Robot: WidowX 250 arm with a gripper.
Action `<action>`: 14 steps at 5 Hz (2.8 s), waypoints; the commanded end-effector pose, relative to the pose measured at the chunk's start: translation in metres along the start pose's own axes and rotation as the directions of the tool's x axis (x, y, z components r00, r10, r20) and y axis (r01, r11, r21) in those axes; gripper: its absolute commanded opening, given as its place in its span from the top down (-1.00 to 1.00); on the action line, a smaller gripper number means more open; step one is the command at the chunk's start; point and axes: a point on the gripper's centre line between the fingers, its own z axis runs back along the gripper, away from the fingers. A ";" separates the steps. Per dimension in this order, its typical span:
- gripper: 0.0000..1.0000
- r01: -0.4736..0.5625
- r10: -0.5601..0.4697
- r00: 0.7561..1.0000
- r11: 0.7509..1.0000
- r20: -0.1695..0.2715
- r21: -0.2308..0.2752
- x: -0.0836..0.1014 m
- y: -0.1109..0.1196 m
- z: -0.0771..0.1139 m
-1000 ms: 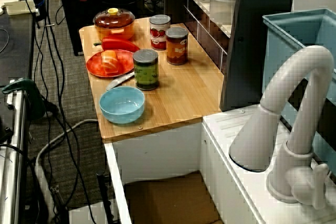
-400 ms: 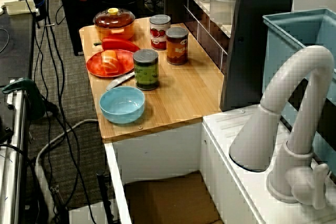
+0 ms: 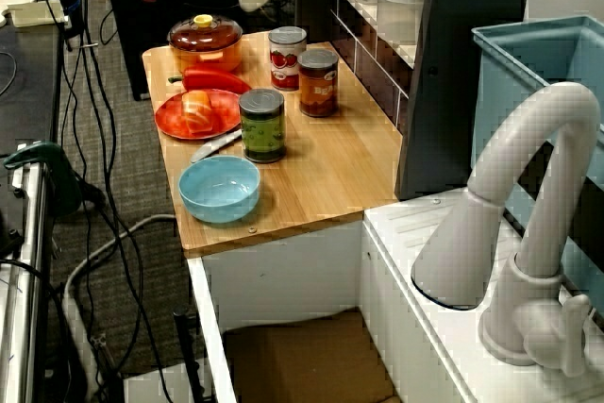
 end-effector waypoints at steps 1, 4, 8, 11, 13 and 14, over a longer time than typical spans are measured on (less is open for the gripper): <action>1.00 0.050 -0.049 0.996 0.999 0.068 -0.007 -0.023 -0.014 0.004; 1.00 0.070 -0.070 0.994 0.998 0.086 0.004 -0.042 -0.062 -0.014; 1.00 0.081 -0.087 0.993 0.994 0.081 0.069 -0.043 -0.107 -0.058; 1.00 0.125 -0.131 0.988 0.990 0.083 0.069 -0.067 -0.094 -0.058; 1.00 0.124 -0.129 0.988 0.990 0.084 0.066 -0.076 -0.082 -0.059; 1.00 0.123 -0.128 0.988 0.990 0.086 0.068 -0.079 -0.080 -0.063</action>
